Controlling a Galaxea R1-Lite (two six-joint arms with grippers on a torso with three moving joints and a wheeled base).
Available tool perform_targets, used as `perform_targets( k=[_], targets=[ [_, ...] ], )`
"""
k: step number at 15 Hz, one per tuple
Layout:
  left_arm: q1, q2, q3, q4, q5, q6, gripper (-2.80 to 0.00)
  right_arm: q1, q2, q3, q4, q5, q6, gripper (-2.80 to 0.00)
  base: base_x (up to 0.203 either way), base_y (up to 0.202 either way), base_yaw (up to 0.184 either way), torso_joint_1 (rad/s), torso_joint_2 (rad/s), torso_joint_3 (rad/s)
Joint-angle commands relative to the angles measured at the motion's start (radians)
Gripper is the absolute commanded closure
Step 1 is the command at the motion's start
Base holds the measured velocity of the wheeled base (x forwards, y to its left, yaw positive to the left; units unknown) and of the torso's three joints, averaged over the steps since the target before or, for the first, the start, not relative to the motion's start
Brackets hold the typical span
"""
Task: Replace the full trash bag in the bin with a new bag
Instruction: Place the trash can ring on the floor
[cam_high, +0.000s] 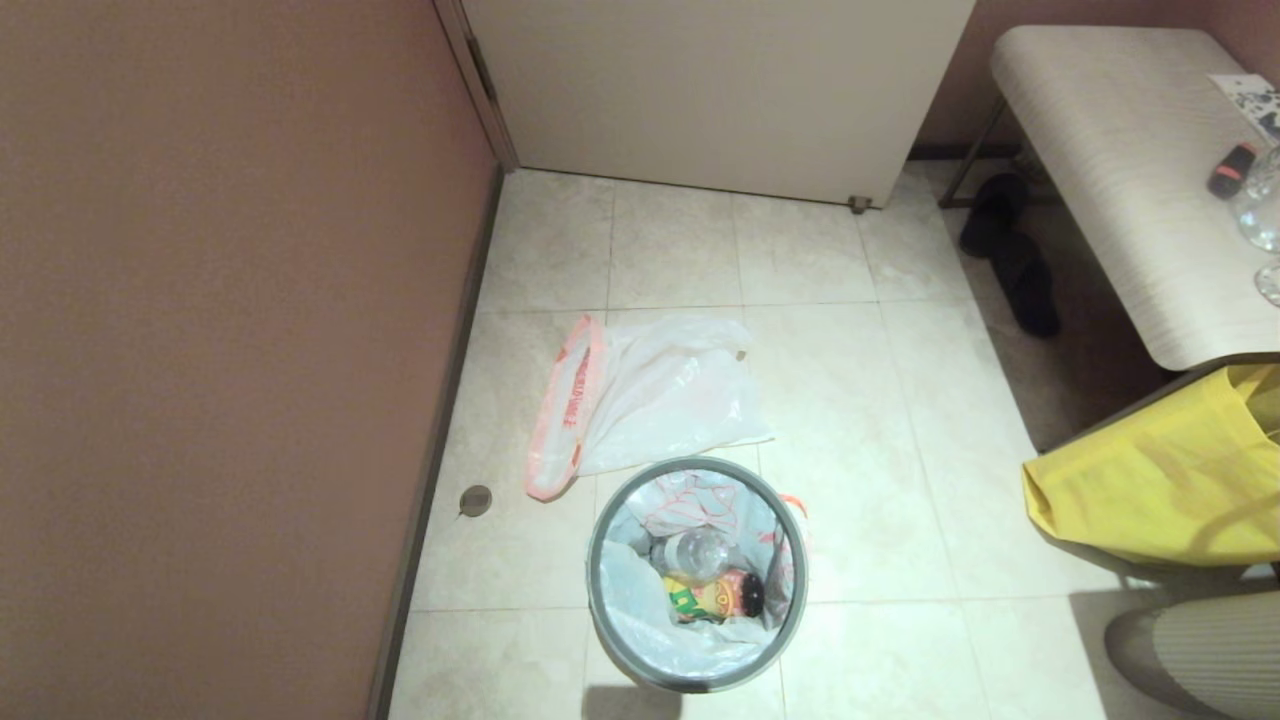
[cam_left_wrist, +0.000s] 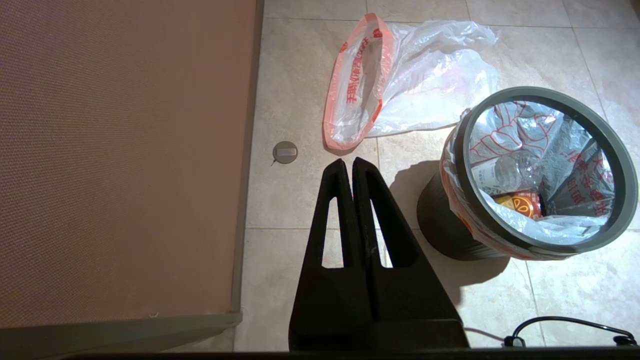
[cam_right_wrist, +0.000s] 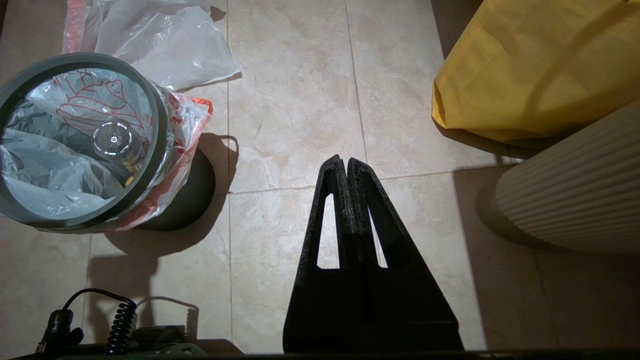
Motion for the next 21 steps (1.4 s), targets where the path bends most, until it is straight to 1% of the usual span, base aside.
perform_targets(
  k=[1,10,12,16,21],
  targets=[
    [0.000,0.001,0.000,-0.001,0.000,-0.001,0.00,0.000,0.000,0.000,0.001,0.000,0.001,0.00,0.000,0.000,0.000,0.000,0.00,0.000],
    [0.000,0.001,0.000,-0.001,0.000,-0.001,0.00,0.000,0.000,-0.003,0.008,-0.002,-0.002,0.00,0.000,0.000,0.000,0.000,0.00,0.000],
    [0.000,0.001,0.000,-0.001,0.000,-0.001,0.00,0.000,0.000,-0.008,0.008,0.000,-0.038,0.00,0.000,0.000,0.000,0.000,0.00,0.000],
    [0.000,0.001,0.000,0.001,0.000,-0.001,0.00,0.000,0.037,-0.098,0.058,0.008,-0.082,0.00,0.000,0.000,0.000,0.000,0.00,0.000],
    [0.000,0.001,0.000,-0.001,0.000,-0.001,0.00,0.002,0.240,-0.251,0.065,0.009,-0.085,0.00,0.000,0.000,0.000,0.000,0.00,0.000]
  ],
)
